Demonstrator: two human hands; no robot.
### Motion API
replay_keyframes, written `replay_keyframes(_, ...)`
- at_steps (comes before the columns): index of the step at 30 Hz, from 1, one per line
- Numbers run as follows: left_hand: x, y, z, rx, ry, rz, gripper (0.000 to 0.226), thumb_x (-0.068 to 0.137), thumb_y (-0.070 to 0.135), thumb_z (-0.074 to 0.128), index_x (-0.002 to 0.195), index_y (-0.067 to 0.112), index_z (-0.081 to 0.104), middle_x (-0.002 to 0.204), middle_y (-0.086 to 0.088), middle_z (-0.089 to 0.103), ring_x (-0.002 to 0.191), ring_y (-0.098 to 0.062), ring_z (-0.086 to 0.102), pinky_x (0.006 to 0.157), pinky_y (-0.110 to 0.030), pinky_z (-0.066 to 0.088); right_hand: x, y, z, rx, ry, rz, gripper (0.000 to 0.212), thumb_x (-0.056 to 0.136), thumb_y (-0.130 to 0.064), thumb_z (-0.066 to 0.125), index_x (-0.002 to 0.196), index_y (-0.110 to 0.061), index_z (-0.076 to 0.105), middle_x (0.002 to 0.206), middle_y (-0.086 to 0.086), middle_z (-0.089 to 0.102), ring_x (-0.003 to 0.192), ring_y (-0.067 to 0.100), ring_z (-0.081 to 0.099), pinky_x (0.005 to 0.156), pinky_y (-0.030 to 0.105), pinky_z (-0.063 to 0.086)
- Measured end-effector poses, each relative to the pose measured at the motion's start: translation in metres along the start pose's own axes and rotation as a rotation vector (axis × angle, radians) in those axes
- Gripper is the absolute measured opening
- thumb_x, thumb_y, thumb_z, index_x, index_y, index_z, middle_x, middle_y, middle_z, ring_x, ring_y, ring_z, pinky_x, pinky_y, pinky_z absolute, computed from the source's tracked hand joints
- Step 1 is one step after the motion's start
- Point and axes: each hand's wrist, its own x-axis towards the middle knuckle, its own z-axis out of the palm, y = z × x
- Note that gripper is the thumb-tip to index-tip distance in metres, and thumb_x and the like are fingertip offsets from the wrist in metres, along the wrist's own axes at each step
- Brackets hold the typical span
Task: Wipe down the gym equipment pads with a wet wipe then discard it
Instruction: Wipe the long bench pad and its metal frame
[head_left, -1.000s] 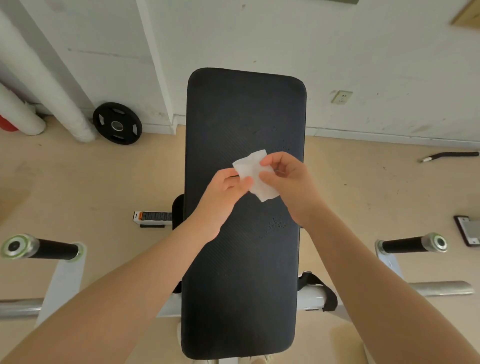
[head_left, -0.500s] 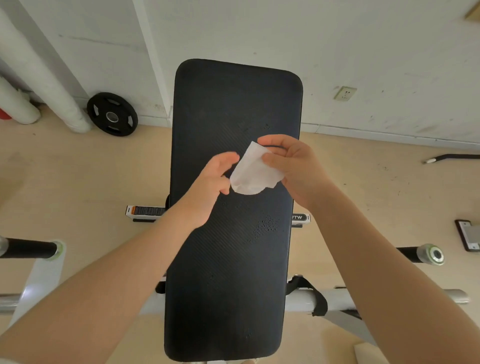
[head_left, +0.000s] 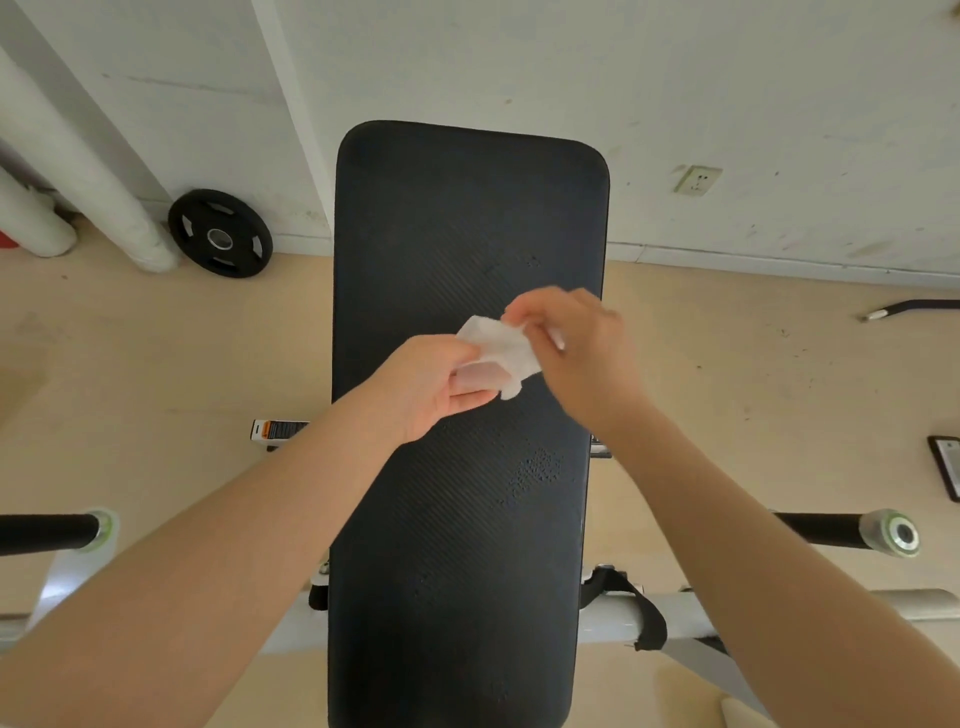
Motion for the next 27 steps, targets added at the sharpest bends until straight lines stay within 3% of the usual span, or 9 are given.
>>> replay_keyframes(4,0.002,0.003,-0.004,-0.399,-0.143,-0.027,0.036,0.096,0.018,0.032,0.108,0.000,0.060,0.096,-0.015,0.067,0.081,-0.021,0.067,0.076,-0.033,0.056,-0.018,0.009,0.031,-0.147,0.088,-0.313,0.025,0.082,-0.016,0.050,0.095,-0.006,0.069,0.082,0.015,0.063,0.073,0.030,0.060,0.058,0.032,0.053)
replay_keyframes(7,0.006,0.003,-0.003,-0.217,-0.070,0.024,0.036,0.099,0.025,0.038,0.120,0.003,0.057,0.106,-0.012,0.066,0.090,-0.019,0.066,0.080,-0.031,0.055,-0.019,0.022,0.045,-0.227,0.074,-0.415,0.036,0.081,-0.025,0.055,0.111,-0.007,0.062,0.109,0.010,0.066,0.099,0.023,0.050,0.075,0.038,0.052)
replay_keyframes(10,0.009,0.005,-0.002,-0.097,0.013,0.082,0.025,0.099,0.016,0.037,0.106,0.012,0.061,0.099,-0.007,0.068,0.088,-0.015,0.068,0.081,-0.030,0.054,-0.017,0.032,0.051,-0.366,0.157,-0.420,0.042,0.079,-0.031,0.056,0.116,-0.011,0.052,0.118,0.010,0.063,0.112,0.023,0.045,0.091,0.041,0.045)
replay_keyframes(13,0.009,0.006,0.006,-0.044,0.017,0.114,0.027,0.100,0.017,0.036,0.096,0.020,0.062,0.094,-0.001,0.069,0.092,-0.014,0.066,0.084,-0.028,0.052,-0.016,0.030,0.057,-0.261,0.165,-0.288,0.042,0.079,-0.019,0.070,0.116,-0.004,0.059,0.120,0.013,0.062,0.109,0.027,0.057,0.079,0.039,0.053)
replay_keyframes(15,0.011,0.004,0.011,-0.068,-0.036,0.109,0.029,0.101,0.023,0.034,0.103,0.019,0.062,0.100,0.000,0.069,0.099,-0.013,0.064,0.091,-0.027,0.048,-0.014,0.027,0.060,-0.241,0.209,-0.221,0.039,0.076,-0.007,0.071,0.114,-0.003,0.062,0.116,0.013,0.065,0.101,0.030,0.064,0.067,0.038,0.056)
replay_keyframes(18,0.017,0.004,0.009,0.008,-0.181,0.101,0.037,0.100,0.034,0.027,0.120,0.023,0.057,0.120,0.004,0.063,0.117,-0.008,0.054,0.103,-0.028,0.037,-0.005,0.027,0.057,-0.246,0.268,-0.175,0.028,0.081,-0.009,0.057,0.106,-0.006,0.067,0.102,0.011,0.070,0.090,0.028,0.068,0.068,0.036,0.054)
replay_keyframes(20,0.023,0.005,0.000,0.296,-0.216,0.135,0.036,0.100,0.033,0.027,0.125,0.027,0.053,0.126,0.012,0.058,0.124,-0.003,0.046,0.107,-0.027,0.030,0.005,0.028,0.051,-0.028,0.223,0.084,0.026,0.090,-0.014,0.047,0.105,-0.014,0.068,0.084,0.005,0.071,0.078,0.024,0.066,0.067,0.025,0.049)
replay_keyframes(23,0.040,0.009,-0.023,1.153,0.099,0.387,0.050,0.095,0.028,0.047,0.142,0.019,0.033,0.150,0.002,0.031,0.139,-0.012,0.024,0.112,-0.029,0.019,0.031,0.040,0.038,0.136,0.296,0.426,0.025,0.097,-0.022,0.041,0.093,-0.025,0.066,0.068,-0.005,0.063,0.071,0.018,0.061,0.059,0.020,0.039)
replay_keyframes(27,0.060,0.014,-0.052,1.699,0.428,0.308,0.114,0.075,0.047,0.069,0.146,0.006,-0.010,0.153,-0.018,-0.018,0.142,-0.033,-0.011,0.115,-0.040,0.002,0.064,0.060,0.015,-0.065,0.429,0.362,0.031,0.095,-0.011,0.037,0.109,-0.022,0.062,0.086,0.001,0.063,0.079,0.022,0.057,0.065,0.028,0.040)
